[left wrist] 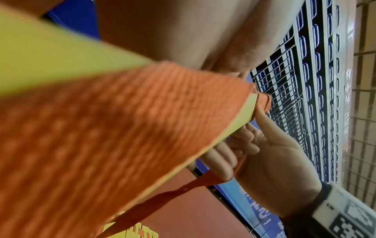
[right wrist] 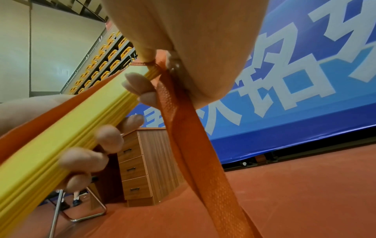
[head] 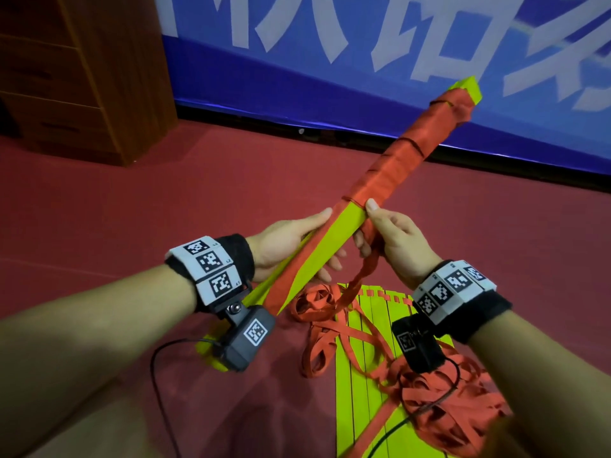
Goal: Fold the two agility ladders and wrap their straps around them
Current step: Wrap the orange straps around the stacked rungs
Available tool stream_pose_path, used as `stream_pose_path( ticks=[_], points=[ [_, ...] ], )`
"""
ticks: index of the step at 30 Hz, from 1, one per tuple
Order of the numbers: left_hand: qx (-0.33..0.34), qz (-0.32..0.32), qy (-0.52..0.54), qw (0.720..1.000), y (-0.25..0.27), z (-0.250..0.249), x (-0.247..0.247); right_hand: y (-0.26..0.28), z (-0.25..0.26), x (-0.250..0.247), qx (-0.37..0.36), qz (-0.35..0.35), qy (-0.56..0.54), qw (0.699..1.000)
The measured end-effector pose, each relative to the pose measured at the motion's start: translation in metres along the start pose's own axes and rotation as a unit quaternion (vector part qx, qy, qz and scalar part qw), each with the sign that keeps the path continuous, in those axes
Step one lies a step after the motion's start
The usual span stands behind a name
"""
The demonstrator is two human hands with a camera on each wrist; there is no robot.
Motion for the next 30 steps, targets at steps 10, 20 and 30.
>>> stream_pose_path(
  ticks=[10,20,30],
  points=[
    [0.123,-0.143,-0.042,0.981,-0.009,-0.007,-0.011,0.000,0.009,0.003,0.055,-0.026,0.003,0.998],
    [0.214,-0.280,-0.208,0.913,-0.011,-0.009,-0.031,-0.001,0.002,0.010,0.108,-0.027,0.028,0.993],
    [0.224,-0.364,-0.298,0.854,-0.013,-0.010,-0.036,-0.003,0.000,0.017,0.118,-0.023,0.045,0.992]
  ],
)
Point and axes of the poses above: each hand's wrist, its own y-axis away from the middle knuckle, its own x-axis out of the palm, z = x × y, the point moved 4 cm from there along -y, towards the middle knuckle, and after that the axes turned 10 degrees about -z, right-handed, at the moved point
